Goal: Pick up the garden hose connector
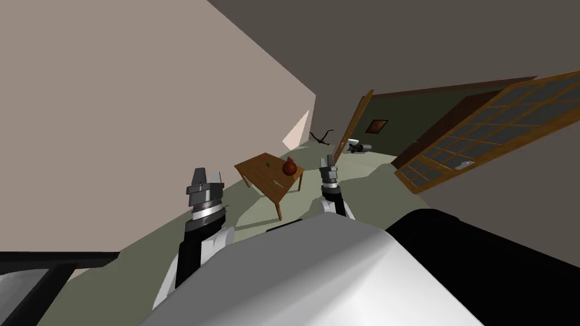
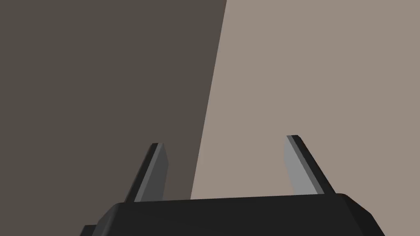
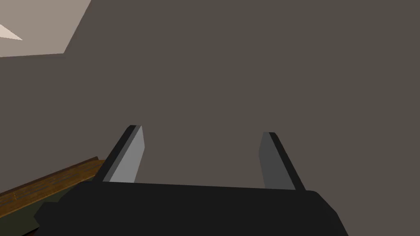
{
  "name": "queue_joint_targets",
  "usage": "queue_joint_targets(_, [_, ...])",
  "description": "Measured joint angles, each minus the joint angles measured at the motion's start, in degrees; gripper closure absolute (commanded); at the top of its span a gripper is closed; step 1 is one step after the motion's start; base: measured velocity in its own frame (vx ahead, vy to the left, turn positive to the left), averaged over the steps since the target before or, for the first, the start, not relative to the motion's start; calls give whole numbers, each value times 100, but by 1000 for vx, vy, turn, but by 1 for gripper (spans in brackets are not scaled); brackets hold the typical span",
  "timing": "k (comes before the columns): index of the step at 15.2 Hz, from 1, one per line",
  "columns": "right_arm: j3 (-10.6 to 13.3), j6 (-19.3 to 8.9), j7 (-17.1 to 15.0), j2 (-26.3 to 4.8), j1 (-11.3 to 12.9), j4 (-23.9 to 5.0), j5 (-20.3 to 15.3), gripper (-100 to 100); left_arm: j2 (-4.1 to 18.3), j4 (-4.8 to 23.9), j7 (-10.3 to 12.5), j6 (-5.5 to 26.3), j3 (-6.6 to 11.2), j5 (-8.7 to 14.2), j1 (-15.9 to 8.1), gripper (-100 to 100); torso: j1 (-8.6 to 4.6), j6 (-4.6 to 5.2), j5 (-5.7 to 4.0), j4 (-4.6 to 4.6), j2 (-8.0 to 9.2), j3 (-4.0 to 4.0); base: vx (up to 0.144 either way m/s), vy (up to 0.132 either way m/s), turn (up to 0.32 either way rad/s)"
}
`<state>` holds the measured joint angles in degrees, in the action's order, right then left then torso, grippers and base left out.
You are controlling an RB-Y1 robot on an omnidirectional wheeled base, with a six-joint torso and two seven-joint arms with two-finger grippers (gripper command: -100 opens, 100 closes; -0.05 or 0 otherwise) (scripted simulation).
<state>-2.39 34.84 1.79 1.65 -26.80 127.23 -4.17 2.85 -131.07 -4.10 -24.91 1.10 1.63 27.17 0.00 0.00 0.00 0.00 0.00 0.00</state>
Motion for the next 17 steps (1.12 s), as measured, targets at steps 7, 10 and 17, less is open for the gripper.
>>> queue_joint_targets(7, [0, 0, 0, 0, 0, 0, 0, 0, 504, 655, -122, 469, -68, 141, -355, -100, -6, 3, -1, -1, -2, -1, -2, -16, -113])
queue_joint_targets(10, [0, 0, 0, 0, 0, 0, 0, 0, 646, 950, -148, 583, -71, 216, -447, -100, -6, 2, -1, -1, -2, -1, 1, -17, -99])
queue_joint_targets(17, [1, 0, 0, 0, 1, 0, 0, 0, 873, 1695, -293, 1178, -132, 381, -909, -100, -8, 3, -1, -1, -3, -2, 2, -17, -116])
